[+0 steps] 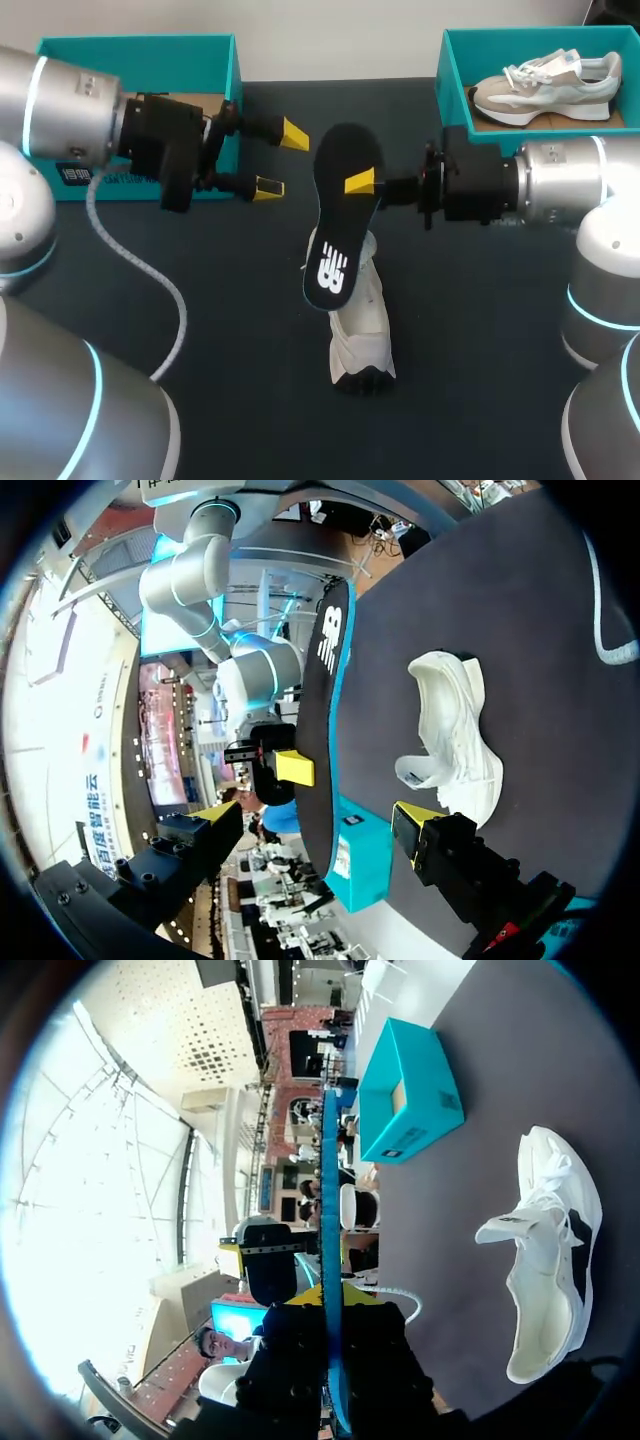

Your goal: Take the shoe out of the shoebox, open the shoe tongue, remove and reinsert the insole, then place the shoe into the shoebox

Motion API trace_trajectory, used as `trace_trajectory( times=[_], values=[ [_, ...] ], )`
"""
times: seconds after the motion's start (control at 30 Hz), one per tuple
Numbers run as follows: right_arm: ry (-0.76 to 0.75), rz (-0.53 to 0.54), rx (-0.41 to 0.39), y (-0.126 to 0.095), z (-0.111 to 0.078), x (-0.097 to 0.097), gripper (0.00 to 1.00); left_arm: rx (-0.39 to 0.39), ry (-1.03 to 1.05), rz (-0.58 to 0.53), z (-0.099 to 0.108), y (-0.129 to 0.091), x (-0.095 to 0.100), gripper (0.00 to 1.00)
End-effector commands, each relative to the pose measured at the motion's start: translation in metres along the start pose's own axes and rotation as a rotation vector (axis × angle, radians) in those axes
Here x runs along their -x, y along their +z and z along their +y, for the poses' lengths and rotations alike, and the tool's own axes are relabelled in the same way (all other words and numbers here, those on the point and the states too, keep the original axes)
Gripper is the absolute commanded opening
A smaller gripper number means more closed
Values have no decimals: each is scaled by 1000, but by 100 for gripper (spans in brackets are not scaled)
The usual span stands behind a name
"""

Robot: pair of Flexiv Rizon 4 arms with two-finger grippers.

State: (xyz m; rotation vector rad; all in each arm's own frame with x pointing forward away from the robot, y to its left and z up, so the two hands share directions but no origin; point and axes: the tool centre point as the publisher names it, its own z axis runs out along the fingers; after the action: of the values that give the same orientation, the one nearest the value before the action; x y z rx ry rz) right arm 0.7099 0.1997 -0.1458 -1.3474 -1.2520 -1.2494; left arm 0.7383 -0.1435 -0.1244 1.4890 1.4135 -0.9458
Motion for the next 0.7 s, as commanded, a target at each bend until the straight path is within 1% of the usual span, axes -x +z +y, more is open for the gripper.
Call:
trace_trajectory(
  times=[0.03,0.07,0.1,0.13,0.17,0.23,0.27,0.3,0.33,0.4,0.43,0.47,0.6,0.63,0.7],
  values=[
    [-2,29,11,9,-4,3,0,22,12,-76,-6,6,-4,100],
    [7,29,13,10,-4,3,0,22,7,-89,-6,9,-4,94],
    [11,37,14,11,-5,3,0,26,6,-94,-6,10,-4,85],
    [7,45,7,13,-5,3,0,30,19,-104,-6,12,-5,72],
    [8,47,8,14,-5,3,0,32,8,-109,-6,13,-6,70],
    [12,49,2,16,-6,3,0,38,-2,-133,-6,17,-7,72],
    [13,52,2,17,-6,4,0,38,-4,-136,-6,19,-8,71],
    [15,52,0,18,-7,4,0,42,-13,-160,-6,21,-9,68],
    [16,52,-1,19,-7,4,0,39,-35,-163,-7,23,-9,63],
    [19,51,-3,19,-7,4,0,48,-45,-182,-7,26,-9,71],
    [20,50,-3,19,-8,4,0,46,-51,-186,-7,28,-9,65],
    [21,49,-5,19,-8,4,0,51,-60,-195,-8,30,-10,49],
    [22,47,-9,20,-8,5,0,63,-62,-229,-8,36,-10,43],
    [22,47,-10,20,-8,5,0,64,-63,-229,-8,38,-10,37],
    [21,47,-10,20,-8,5,0,67,-64,-245,-8,41,-10,34]
  ],
)
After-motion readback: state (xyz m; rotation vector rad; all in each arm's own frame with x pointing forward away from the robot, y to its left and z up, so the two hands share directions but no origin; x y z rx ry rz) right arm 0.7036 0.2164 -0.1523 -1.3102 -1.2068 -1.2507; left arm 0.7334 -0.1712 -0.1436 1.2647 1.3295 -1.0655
